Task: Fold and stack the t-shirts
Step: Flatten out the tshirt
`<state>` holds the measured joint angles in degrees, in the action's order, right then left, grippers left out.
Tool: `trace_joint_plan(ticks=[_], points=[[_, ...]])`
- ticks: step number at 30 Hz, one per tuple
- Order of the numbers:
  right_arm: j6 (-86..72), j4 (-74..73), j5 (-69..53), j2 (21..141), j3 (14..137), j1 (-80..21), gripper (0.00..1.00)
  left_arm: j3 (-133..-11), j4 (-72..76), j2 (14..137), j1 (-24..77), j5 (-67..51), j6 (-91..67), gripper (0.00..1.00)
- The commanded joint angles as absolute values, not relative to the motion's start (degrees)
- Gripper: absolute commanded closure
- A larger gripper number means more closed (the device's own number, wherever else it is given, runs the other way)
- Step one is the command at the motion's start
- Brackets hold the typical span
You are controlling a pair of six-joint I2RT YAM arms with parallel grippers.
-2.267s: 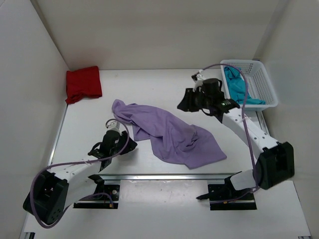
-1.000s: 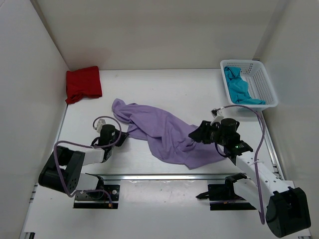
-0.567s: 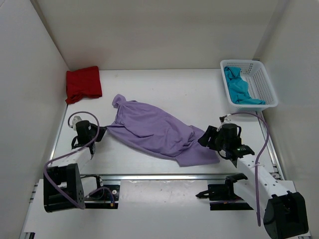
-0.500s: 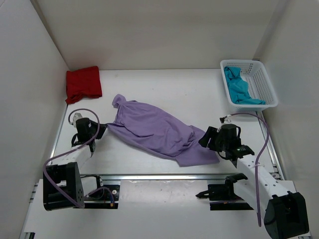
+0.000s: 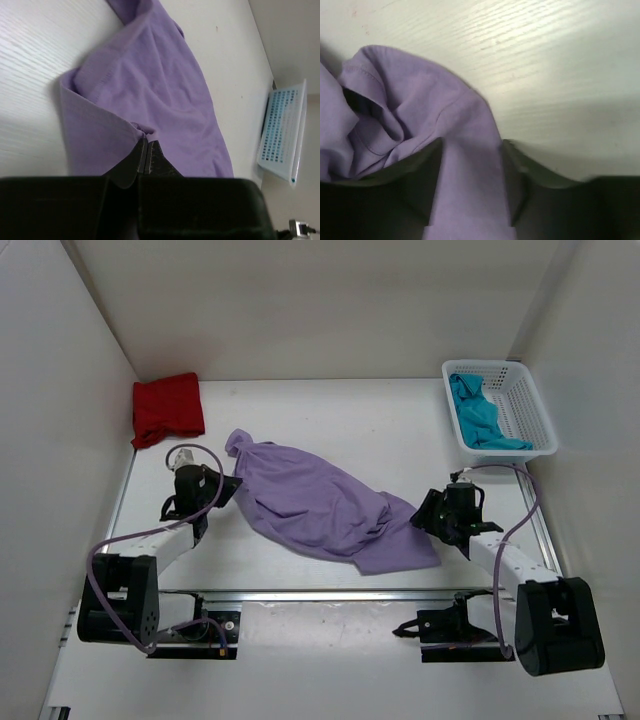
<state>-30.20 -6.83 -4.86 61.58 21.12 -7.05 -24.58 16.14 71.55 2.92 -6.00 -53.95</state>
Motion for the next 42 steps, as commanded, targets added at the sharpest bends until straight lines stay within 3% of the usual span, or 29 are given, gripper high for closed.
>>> trace_joint_plan(ticks=[1, 4, 7, 11, 17, 23, 31, 35, 38, 40, 42], points=[[-30.49, -5.2, -7.79, 65.82, 19.6, -7.56, 0.57, -26.98, 17.58, 70.49, 5.44, -5.28, -52.29, 1.0], [-33.39, -3.24, -15.09, 63.22, 16.62, -9.13, 0.96, -26.63, 18.63, 70.22, 3.79, -6.59, -52.64, 1.0], [-34.8, -12.0, -10.05, 53.66, 20.37, -16.05, 1.0, -27.85, 18.63, 70.93, 3.43, -7.47, -52.73, 1.0], [-37.17, -22.22, -11.24, 46.68, 30.04, -22.41, 1.0, -28.47, 20.04, 71.89, 2.73, -7.3, -53.7, 1.0], [-37.19, -20.14, -17.76, 52.71, 41.21, -27.07, 1.0, -34.52, 19.34, 75.49, 0.01, -6.07, -53.79, 1.0], [-38.23, -2.22, -29.81, 68.69, 41.91, -7.32, 1.0, -41.65, 16.97, 81.12, -1.77, -5.81, -51.86, 1.0], [-36.74, 0.7, -27.86, 89.55, 53.6, -2.73, 1.0, -46.23, 14.77, 86.31, -2.29, -3.96, -49.75, 1.0], [-34.81, -4.11, -27.95, 99.91, 65.71, -1.32, 0.99, -46.58, 14.59, 87.54, -1.49, -2.9, -48.51, 1.0], [-32.8, -7.71, -27.51, 102.21, 72.66, -0.36, 0.78, -46.15, 13.45, 87.89, -1.14, -2.11, -47.64, 1.0], [-31.21, -7.74, -24.97, 98.28, 69.71, -0.96, 0.62, -45.09, 13.45, 86.84, -0.97, -1.68, -47.46, 1.0], [-30.94, -4.24, -21.46, 89.69, 59.21, -0.79, 0.57, -42.9, 14.94, 85.09, -1.14, -1.49, -47.81, 1.0]])
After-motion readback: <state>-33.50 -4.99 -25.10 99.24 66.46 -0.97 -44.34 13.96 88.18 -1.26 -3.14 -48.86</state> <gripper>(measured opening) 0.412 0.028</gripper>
